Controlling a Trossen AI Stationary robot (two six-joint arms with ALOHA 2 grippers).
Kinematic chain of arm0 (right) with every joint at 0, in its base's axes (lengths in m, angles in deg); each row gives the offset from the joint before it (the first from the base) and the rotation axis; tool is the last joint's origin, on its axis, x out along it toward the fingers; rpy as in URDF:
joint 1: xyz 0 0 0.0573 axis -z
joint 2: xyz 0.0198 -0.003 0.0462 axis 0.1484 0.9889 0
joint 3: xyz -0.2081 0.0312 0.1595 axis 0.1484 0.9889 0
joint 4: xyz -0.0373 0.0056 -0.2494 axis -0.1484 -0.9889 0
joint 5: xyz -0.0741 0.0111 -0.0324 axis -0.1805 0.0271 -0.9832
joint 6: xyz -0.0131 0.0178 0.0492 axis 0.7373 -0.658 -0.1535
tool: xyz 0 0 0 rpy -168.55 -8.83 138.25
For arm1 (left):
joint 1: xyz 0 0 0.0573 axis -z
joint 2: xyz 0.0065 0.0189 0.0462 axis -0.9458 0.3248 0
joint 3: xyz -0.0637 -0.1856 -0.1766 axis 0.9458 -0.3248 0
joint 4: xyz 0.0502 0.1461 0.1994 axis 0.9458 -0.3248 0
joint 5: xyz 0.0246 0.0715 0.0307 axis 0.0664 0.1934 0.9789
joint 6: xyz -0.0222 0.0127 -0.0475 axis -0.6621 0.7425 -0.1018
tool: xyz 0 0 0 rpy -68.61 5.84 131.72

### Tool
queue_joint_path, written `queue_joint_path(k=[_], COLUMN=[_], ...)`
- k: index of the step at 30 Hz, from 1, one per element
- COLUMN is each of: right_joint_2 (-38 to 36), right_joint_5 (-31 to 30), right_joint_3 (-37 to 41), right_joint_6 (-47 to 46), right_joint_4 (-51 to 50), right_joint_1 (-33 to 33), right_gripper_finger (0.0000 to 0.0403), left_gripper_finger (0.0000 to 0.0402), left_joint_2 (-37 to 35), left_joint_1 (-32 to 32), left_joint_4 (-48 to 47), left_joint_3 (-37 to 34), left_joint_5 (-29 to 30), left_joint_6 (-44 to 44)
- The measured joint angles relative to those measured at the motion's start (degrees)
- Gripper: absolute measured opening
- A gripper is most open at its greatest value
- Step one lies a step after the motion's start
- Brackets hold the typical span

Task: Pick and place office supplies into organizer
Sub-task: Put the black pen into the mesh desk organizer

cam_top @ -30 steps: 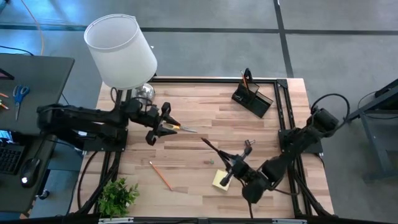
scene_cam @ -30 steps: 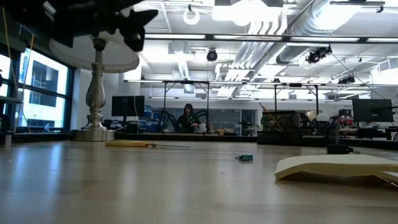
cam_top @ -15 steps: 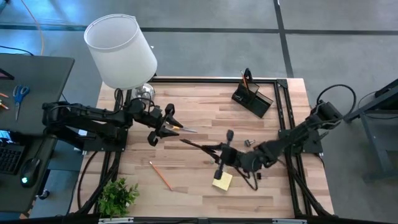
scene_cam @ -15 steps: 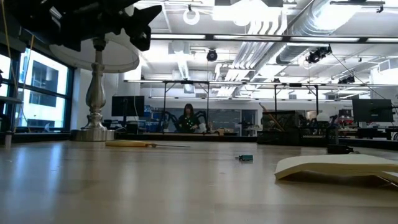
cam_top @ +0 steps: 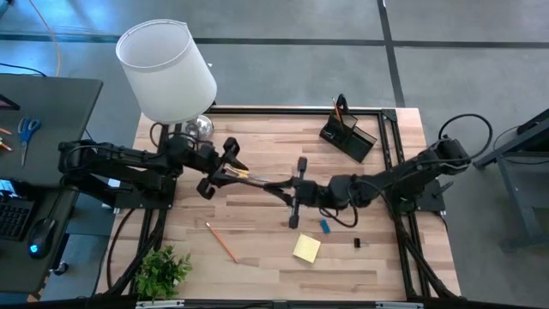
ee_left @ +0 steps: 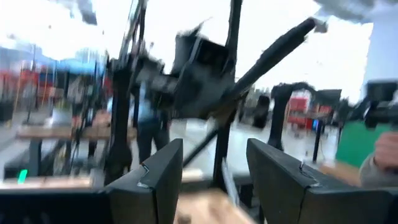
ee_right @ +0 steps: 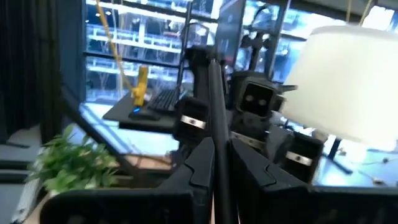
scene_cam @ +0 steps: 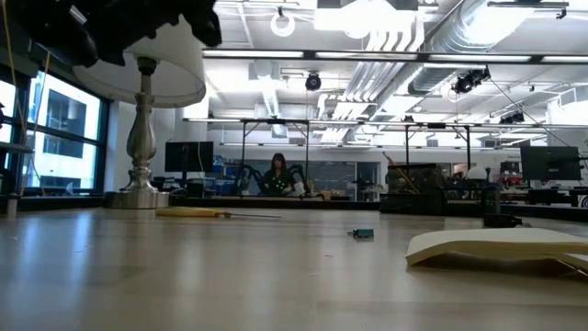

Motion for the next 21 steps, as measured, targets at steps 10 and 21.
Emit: queue_joint_path(k=[10,21], right_joint_2=[0.02,1.93], right_joint_5=[4.25,13.69], right_joint_3=[-0.02,-0.02], right_joint_6=[1.50,-4.81], right_joint_4=[3.82,4.54], right_joint_1=[4.84,10.94], right_gripper_finger=[0.0023,0.0025], left_gripper_finger=[0.0166,0.0166], left_joint_2=[-0.06,0.15], left_joint_1=[4.65,10.62], left_joint_4=[13.14,12.99], left_joint_3=[0.03,0.05], left_joint_5=[7.55,24.19], left_joint_6=[2.49,11.69])
